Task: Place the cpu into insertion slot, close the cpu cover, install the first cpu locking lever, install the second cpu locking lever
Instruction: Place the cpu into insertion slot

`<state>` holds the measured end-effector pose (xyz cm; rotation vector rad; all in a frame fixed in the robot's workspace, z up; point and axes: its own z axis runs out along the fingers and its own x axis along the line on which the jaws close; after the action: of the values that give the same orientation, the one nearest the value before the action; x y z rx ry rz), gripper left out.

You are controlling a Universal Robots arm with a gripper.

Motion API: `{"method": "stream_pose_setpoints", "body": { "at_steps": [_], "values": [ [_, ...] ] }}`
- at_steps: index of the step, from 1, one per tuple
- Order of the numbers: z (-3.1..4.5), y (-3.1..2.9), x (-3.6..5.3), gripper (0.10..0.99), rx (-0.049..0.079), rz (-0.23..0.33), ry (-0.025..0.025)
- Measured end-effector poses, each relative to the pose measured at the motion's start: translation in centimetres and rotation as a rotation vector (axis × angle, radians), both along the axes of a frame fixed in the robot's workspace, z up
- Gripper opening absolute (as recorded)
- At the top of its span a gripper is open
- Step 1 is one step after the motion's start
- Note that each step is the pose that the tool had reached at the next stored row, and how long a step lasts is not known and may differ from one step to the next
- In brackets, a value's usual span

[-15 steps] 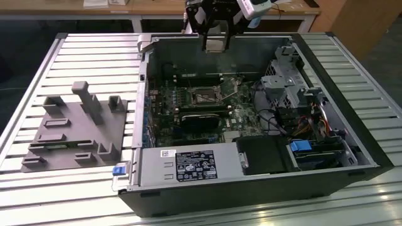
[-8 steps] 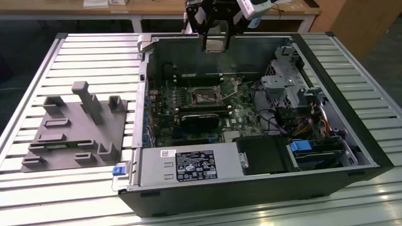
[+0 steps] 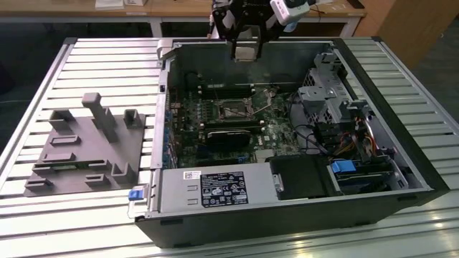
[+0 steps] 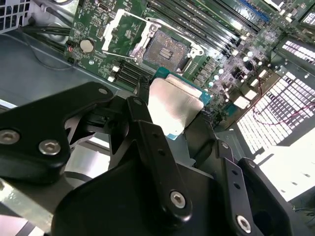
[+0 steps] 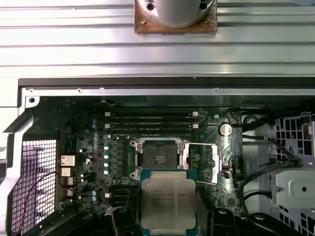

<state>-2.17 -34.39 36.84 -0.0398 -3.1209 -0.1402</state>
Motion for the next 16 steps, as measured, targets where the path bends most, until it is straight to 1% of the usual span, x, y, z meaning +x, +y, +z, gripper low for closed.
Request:
{"method": "stream_pose_setpoints", "body": {
  "at_steps": [16],
  "values": [
    [-2.44, 0.00, -0.11, 0.537, 0.000, 0.000, -0.0004]
  ]
}}
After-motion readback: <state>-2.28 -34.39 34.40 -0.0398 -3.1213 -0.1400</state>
